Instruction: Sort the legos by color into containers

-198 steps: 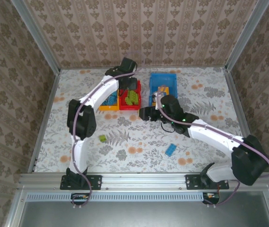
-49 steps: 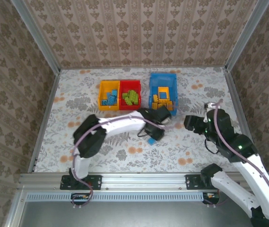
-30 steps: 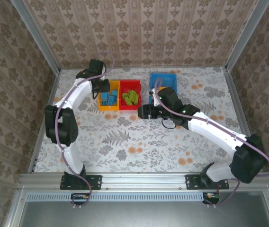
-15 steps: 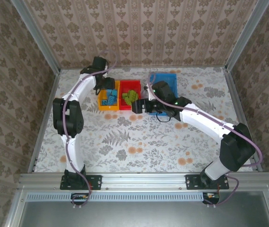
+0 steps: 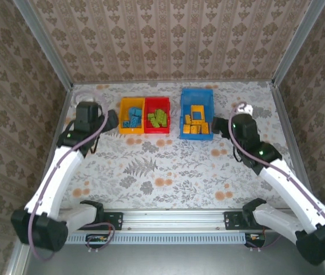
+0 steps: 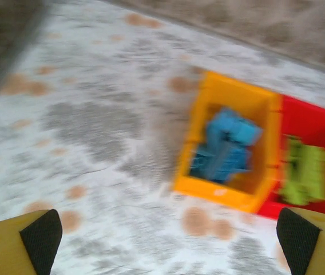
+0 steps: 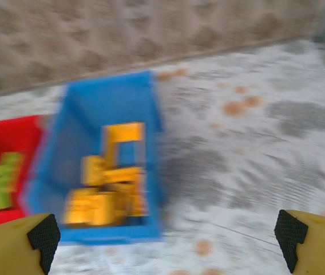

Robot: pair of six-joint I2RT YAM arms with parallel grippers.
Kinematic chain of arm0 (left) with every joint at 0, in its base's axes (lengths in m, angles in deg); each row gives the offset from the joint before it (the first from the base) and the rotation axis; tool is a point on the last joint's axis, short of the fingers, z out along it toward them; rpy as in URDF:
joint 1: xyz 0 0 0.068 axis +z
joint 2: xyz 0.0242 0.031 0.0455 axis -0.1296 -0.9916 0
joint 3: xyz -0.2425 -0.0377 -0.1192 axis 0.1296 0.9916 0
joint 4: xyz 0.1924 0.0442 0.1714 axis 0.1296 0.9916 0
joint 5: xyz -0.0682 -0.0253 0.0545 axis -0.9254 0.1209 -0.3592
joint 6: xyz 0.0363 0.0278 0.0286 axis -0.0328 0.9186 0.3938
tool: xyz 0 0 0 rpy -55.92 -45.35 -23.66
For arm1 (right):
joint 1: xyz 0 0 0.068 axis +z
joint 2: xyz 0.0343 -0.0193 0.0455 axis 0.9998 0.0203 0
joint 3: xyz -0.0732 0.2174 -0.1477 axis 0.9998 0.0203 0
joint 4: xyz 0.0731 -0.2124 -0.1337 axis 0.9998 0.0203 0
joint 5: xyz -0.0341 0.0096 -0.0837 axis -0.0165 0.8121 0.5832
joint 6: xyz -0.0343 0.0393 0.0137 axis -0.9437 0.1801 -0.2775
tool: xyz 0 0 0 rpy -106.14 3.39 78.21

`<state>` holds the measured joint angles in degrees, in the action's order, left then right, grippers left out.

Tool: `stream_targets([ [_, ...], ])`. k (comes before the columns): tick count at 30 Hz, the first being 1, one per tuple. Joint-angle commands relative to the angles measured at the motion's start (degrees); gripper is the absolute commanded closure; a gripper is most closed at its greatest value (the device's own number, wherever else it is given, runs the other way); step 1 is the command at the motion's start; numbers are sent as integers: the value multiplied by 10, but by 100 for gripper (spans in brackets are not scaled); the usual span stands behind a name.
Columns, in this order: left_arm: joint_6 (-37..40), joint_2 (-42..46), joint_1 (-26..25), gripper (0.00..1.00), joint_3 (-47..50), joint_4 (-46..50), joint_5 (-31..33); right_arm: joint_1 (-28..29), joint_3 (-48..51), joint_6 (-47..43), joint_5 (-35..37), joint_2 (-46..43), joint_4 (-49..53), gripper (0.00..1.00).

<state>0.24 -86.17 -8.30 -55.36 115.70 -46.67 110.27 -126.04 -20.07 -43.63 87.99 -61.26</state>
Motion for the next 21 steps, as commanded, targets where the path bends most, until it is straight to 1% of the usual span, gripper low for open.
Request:
stream_targets([
  [1,56,72,7,0,104,44,182,-33,77,-67,113,15,-40,0],
  [2,122,107,9,0,156,-5,179,-42,95,-77,110,24,-56,0],
  [3,186,137,11,0,211,-55,161,-46,117,-98,99,34,-94,0],
  [4,224,169,12,0,260,-107,151,-49,146,-120,92,47,-153,0],
  [5,230,198,19,0,300,-148,157,-53,170,-132,86,63,-205,0],
  [7,249,226,48,0,363,-224,127,-74,195,-137,56,111,-294,0],
  [9,258,221,81,0,418,-315,87,-94,210,-135,25,160,-379,0],
  [10,256,202,101,0,434,-356,67,-104,211,-141,1,186,-429,0],
  [11,255,175,120,0,441,-396,46,-109,194,-143,-12,210,-429,0],
  [12,253,140,140,0,429,-403,25,-113,187,-152,-24,232,-460,1],
  [13,259,97,155,0,419,-435,0,-118,180,-161,-42,251,-491,0],
  [14,266,57,167,0,409,-466,-22,-124,162,-179,-51,280,-491,0],
  [15,273,24,174,0,402,-501,-40,-134,139,-180,-64,294,-460,0],
  [16,278,-10,179,0,397,-551,-56,-146,129,-190,-89,306,-460,0],
  [17,278,-48,183,0,391,-596,-64,-152,137,-204,-95,312,-493,0],
  [18,278,-79,186,0,383,-632,-71,-166,152,-196,-107,321,-538,0],
  [19,275,-115,189,0,370,-662,-80,-188,170,-179,-135,326,-570,0],
  [21,281,-165,193,0,352,-709,-89,-203,194,-165,-159,311,-590,0],
])
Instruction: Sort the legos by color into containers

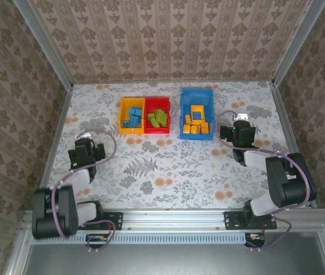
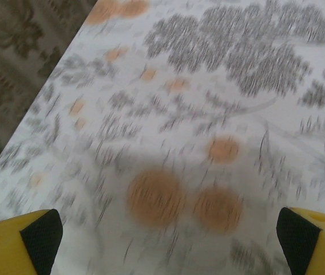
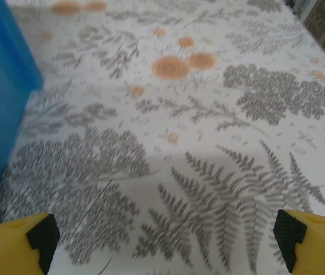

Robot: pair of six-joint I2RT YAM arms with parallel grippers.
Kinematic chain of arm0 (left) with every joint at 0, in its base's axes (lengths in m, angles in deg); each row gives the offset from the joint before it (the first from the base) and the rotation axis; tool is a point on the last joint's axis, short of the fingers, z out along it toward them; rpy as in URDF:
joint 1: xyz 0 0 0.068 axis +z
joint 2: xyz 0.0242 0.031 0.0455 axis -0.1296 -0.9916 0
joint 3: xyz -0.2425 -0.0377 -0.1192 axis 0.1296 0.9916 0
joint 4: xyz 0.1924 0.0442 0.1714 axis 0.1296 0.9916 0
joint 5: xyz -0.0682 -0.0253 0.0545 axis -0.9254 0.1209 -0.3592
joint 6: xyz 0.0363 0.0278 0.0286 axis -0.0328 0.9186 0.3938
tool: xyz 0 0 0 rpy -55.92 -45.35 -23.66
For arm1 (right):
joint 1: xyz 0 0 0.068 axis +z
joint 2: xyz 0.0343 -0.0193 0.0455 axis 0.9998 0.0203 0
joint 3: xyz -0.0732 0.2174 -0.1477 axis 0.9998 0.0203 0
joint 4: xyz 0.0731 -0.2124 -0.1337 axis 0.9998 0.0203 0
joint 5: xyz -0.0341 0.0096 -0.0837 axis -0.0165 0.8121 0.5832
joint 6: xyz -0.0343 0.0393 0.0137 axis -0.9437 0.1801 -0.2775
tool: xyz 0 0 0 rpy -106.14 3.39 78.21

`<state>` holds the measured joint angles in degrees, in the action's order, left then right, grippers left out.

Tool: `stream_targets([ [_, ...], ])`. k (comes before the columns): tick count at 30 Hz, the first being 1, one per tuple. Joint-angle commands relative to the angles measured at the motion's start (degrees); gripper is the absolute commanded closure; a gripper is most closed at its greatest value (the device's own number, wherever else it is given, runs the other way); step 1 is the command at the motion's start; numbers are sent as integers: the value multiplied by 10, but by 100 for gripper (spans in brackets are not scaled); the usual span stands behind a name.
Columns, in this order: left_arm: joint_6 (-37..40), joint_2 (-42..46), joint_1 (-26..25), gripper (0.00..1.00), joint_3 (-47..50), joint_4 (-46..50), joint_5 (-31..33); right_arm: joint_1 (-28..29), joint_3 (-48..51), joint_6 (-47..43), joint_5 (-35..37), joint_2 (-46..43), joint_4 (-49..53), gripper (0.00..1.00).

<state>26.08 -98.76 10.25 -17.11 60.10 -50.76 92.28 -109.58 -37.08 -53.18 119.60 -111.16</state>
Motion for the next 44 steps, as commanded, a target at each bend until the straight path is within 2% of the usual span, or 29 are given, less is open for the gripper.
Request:
stream_targets([
  [1,20,-46,9,0,-51,-118,-50,-24,48,3,-67,-3,-127,0],
  [4,34,-38,14,0,-29,-151,-76,-24,123,7,-48,31,-305,0],
  [8,35,2,14,0,33,-228,-81,-26,140,26,-16,18,-315,0],
  [12,18,7,-3,0,29,-212,-67,-24,124,24,-16,15,-281,0],
  [14,-3,-3,-19,0,31,-232,-89,-23,122,23,-15,16,-279,1],
  [16,5,-19,-32,0,18,-227,-80,-23,123,23,-15,16,-279,0],
  [19,-3,-69,-25,0,7,-263,-50,-23,122,23,-15,16,-278,0],
  [21,-2,-115,-19,0,-1,-299,-82,-23,122,23,-15,16,-279,0],
  [22,13,-131,-28,0,-16,-281,-95,-22,122,23,-15,16,-279,0],
  [24,39,-168,-40,0,-28,-308,-95,-22,123,23,-15,16,-280,0],
  [25,29,-154,-39,0,-32,-270,-96,-22,123,24,-15,15,-279,0],
  [27,30,-161,-39,0,-15,-317,-92,-22,125,22,-15,15,-283,0],
  [30,14,-160,-34,0,-21,-301,-67,-22,119,21,-17,17,-272,0],
  [39,16,-159,-38,0,-24,-295,-63,-14,79,5,-30,23,-206,0],
  [44,19,-160,-43,0,-25,-293,-55,-12,89,5,-23,20,-225,0],
])
